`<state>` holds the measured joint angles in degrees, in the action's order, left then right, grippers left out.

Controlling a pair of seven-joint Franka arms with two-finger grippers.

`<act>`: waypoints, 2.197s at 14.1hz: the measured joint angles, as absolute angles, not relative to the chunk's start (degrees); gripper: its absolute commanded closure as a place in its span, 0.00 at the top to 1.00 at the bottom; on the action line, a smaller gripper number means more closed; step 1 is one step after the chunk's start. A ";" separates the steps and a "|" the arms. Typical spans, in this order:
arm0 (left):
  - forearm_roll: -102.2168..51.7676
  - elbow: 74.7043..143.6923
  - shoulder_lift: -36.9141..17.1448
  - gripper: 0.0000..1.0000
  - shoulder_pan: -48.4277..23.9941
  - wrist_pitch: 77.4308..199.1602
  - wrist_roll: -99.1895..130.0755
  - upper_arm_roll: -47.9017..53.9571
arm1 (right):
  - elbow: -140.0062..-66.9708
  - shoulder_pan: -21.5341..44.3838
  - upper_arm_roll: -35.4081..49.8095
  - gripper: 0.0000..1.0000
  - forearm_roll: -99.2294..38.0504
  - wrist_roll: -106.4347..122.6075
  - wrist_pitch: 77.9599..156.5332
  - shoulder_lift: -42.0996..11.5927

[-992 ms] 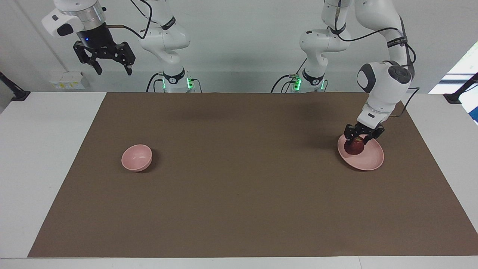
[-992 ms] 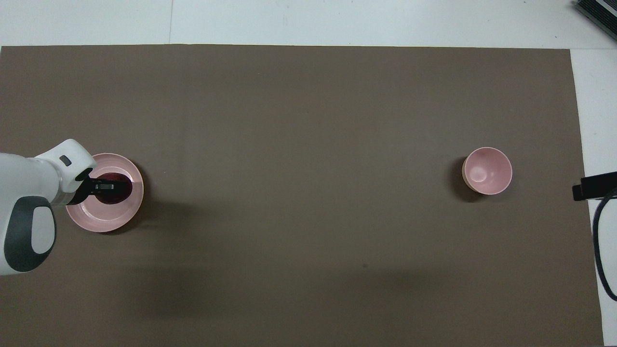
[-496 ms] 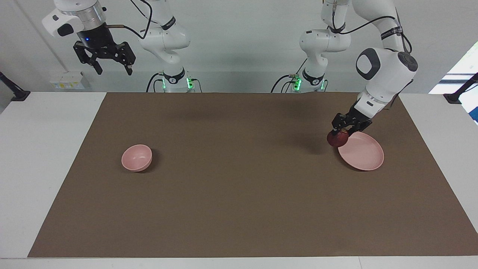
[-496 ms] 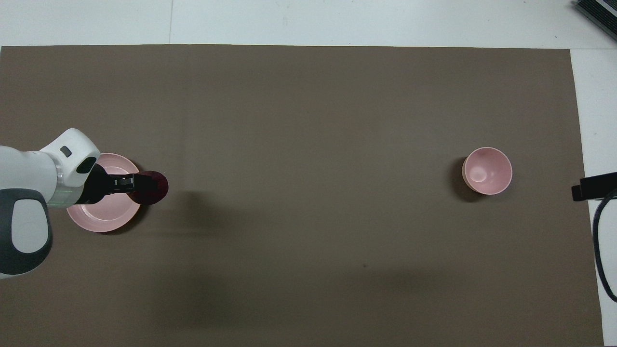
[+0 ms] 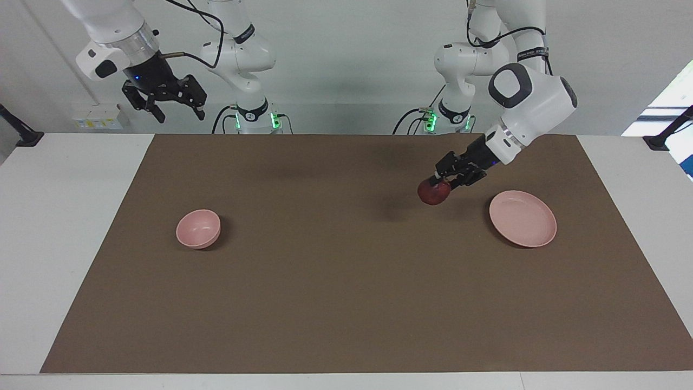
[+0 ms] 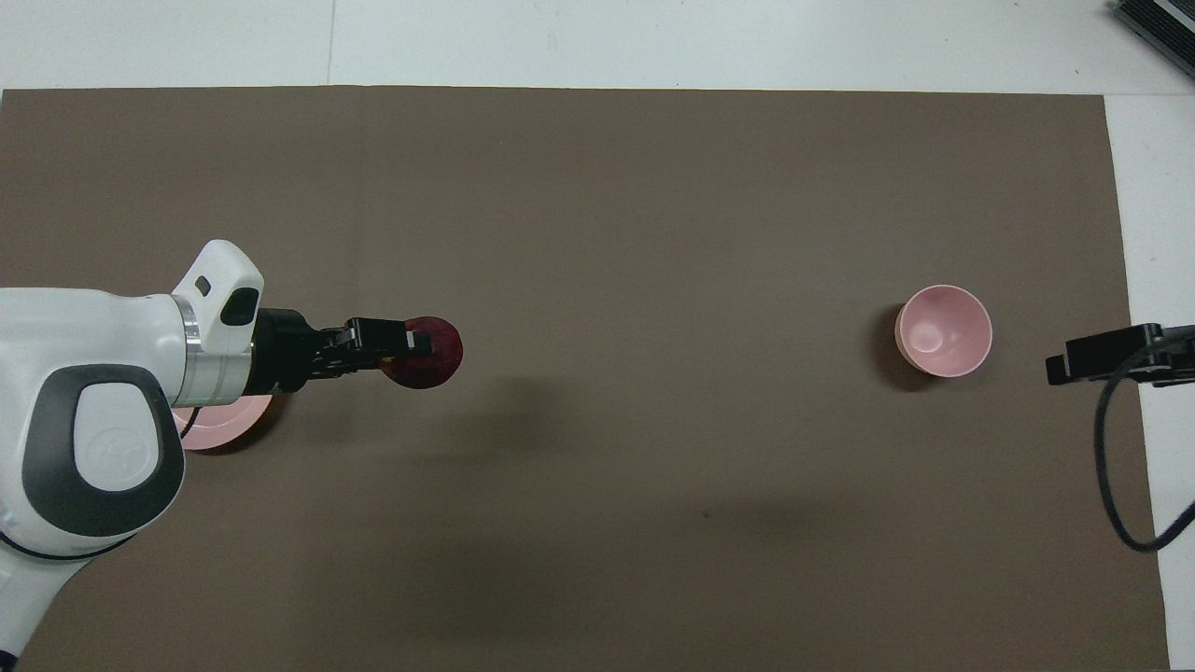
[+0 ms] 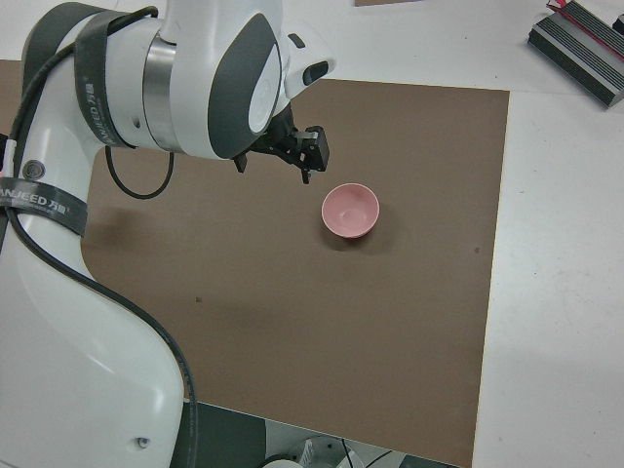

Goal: Move apple from plate to bowl
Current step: 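Lift the apple with the left gripper while the right gripper approaches, then close the right gripper on the apple held by the left gripper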

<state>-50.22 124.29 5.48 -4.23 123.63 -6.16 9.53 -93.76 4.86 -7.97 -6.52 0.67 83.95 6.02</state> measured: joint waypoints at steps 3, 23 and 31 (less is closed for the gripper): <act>-59.53 124.15 5.49 0.00 -4.22 126.25 -6.14 14.05 | -96.73 4.85 -7.99 1.00 -11.41 -2.20 87.12 5.21; -85.90 120.65 5.51 0.00 -4.11 164.77 -5.55 43.00 | -98.52 7.31 -7.25 1.00 -52.97 -46.28 89.01 -9.03; -86.34 120.47 5.51 0.00 -4.11 166.58 -5.47 43.84 | -97.90 11.94 -7.04 1.00 -53.37 -47.22 89.04 -10.33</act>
